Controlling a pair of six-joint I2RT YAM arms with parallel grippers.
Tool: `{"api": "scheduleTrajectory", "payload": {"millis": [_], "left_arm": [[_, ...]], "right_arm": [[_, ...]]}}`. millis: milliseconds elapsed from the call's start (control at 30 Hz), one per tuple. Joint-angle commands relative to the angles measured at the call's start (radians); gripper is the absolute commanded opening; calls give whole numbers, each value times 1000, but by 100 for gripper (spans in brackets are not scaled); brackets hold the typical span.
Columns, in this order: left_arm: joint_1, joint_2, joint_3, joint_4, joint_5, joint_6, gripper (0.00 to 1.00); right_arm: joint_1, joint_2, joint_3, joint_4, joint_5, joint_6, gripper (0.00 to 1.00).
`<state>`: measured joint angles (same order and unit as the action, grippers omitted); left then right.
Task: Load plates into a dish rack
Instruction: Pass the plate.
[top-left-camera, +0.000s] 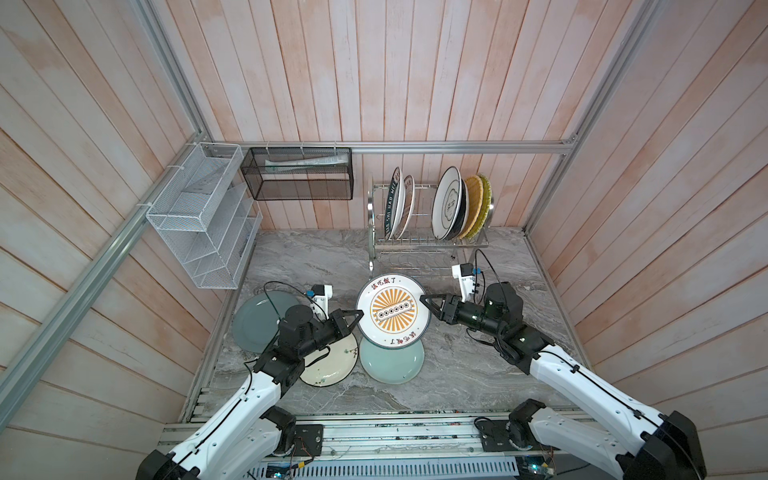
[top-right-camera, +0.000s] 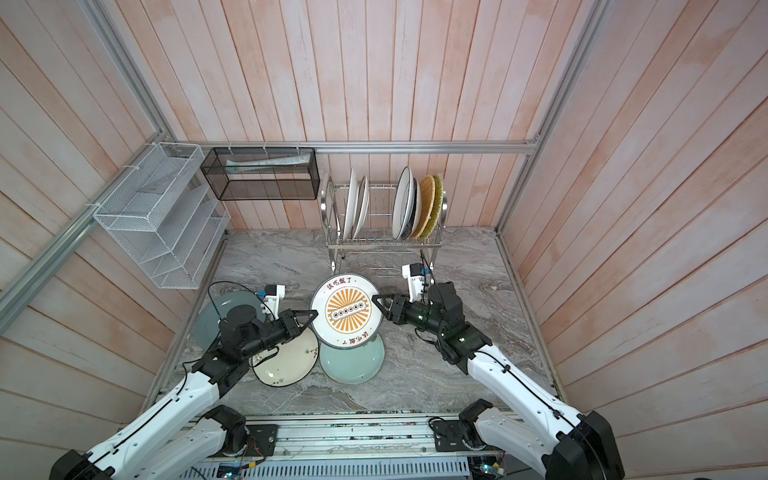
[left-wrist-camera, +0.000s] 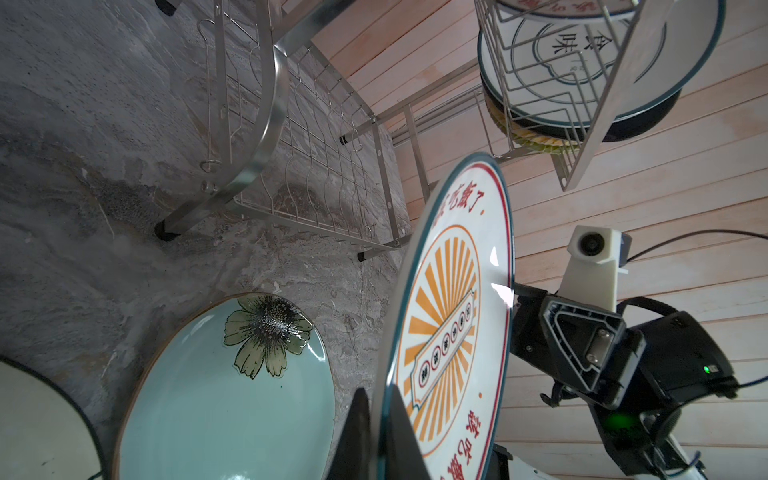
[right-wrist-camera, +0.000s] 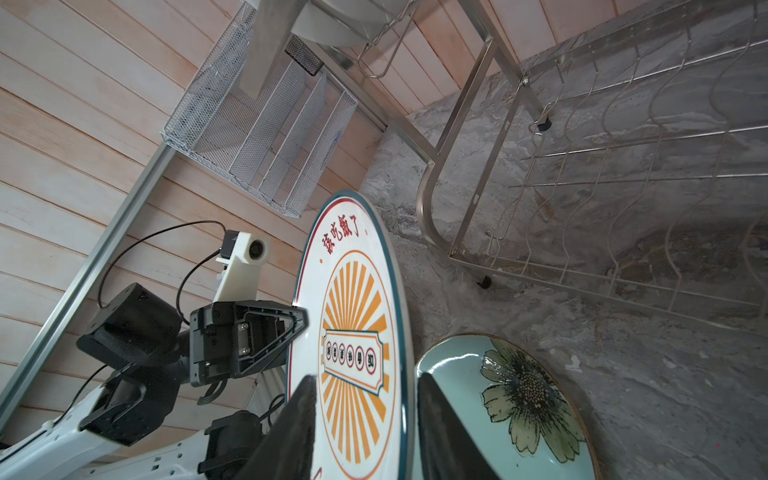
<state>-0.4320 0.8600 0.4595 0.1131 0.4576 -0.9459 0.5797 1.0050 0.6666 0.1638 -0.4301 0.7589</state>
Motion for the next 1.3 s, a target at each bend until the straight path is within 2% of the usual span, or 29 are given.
{"api": "scheduleTrajectory", "payload": {"millis": [0,167,433,600,667,700,767,833,900,967,1067,1267], "left_arm": [[-8,-7,39,79,-13,6,0],[-13,-4,45,83,-18,10,0],[-22,9,37,120,-14,16,0],[-26,17,39,109,-21,40,0],[-26,21,37,95,-29,58,2],[-26,22,38,80,-38,64,14],[-27,18,39,48,-57,81,45],[-27,2,43,3,-90,113,64],[-26,-12,52,-62,-168,143,77],[-23,-4,75,-143,-260,172,83],[-19,66,102,-173,-309,219,88],[-11,297,122,23,-237,351,94]], "right_arm": [[8,10,-15,2,19,4,33],[13,17,-18,10,13,15,21],[15,19,-39,47,-2,53,13],[15,24,-41,64,-15,69,0],[16,12,-39,59,-4,69,0],[16,3,-38,52,7,67,0],[16,-31,-31,18,53,57,0],[14,-75,-16,-33,112,39,0],[12,-124,8,-102,178,9,0],[9,-171,43,-160,237,-22,0],[9,-209,98,-227,286,-54,0],[8,-240,193,-292,294,-88,0]]}}
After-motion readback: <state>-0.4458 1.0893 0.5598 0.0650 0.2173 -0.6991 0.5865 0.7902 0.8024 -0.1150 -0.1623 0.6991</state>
